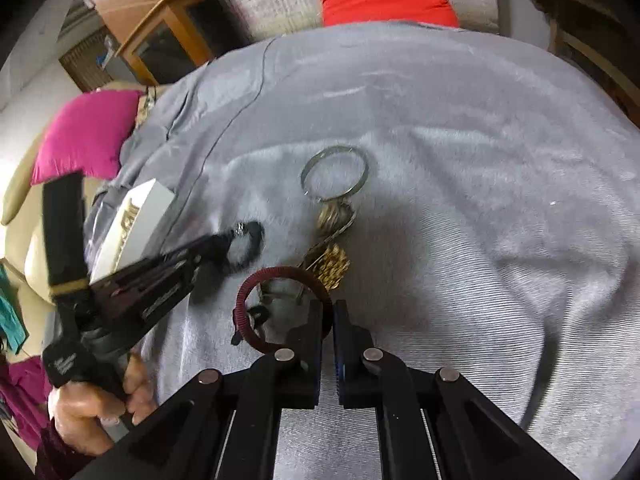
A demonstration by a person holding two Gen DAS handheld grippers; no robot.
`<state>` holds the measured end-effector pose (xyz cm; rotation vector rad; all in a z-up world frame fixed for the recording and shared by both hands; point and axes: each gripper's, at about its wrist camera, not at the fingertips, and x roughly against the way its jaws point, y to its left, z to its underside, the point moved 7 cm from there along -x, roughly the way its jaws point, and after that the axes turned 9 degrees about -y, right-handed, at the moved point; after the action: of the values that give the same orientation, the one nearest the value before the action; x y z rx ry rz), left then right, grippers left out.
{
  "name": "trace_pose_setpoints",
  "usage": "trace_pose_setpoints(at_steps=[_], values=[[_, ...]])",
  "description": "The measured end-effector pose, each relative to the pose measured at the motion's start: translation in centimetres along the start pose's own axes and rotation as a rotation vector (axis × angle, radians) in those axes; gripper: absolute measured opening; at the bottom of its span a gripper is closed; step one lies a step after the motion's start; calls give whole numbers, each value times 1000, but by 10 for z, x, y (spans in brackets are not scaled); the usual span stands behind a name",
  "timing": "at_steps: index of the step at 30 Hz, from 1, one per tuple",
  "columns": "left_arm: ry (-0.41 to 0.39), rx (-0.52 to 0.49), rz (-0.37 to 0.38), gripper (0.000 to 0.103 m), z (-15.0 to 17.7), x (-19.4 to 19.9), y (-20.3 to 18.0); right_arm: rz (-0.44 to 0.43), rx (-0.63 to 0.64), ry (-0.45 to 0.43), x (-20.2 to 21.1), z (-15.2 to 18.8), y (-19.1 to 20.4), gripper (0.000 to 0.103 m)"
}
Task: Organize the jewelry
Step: 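Grasp the red hair tie with the right tool while the left tool moves to the black scrunchie, then grasp the black scrunchie with the left tool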
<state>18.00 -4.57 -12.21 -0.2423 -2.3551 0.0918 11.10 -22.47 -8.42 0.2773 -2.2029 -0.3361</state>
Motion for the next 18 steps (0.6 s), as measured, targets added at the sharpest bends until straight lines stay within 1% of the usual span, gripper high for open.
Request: trace_pose_setpoints(at_steps=[3, 6, 8, 10, 12, 13, 14, 15, 17, 18], values=[[-25, -18, 25, 5, 3, 15, -6, 5, -50, -12, 3, -4, -10, 6], [-52, -16, 59, 5, 7, 36, -9, 4, -71, -31, 7, -8, -12, 6], [-78, -42, 38, 5, 9, 45, -7, -2, -76, -46, 10, -10, -10, 6], [-76, -26, 44, 5, 9, 44, -2, -12, -93, -47, 10, -9, -9, 6], [-61, 26, 54, 6, 8, 39, 5, -16, -100, -45, 12, -7, -9, 6], [-47, 43, 58, 9, 7, 34, 7, -15, -98, -47, 13, -7, -9, 6], [-38, 52, 54, 16, 6, 30, 9, -13, -98, -50, 14, -6, -9, 6], [-37, 57, 44, 27, 4, 25, 9, -14, -101, -51, 15, -6, -9, 6], [-42, 62, 37, 40, -1, 15, 8, -15, -111, -52, 15, -5, -12, 6], [-43, 62, 40, 41, -4, 10, 6, -13, -116, -51, 15, -5, -14, 6]])
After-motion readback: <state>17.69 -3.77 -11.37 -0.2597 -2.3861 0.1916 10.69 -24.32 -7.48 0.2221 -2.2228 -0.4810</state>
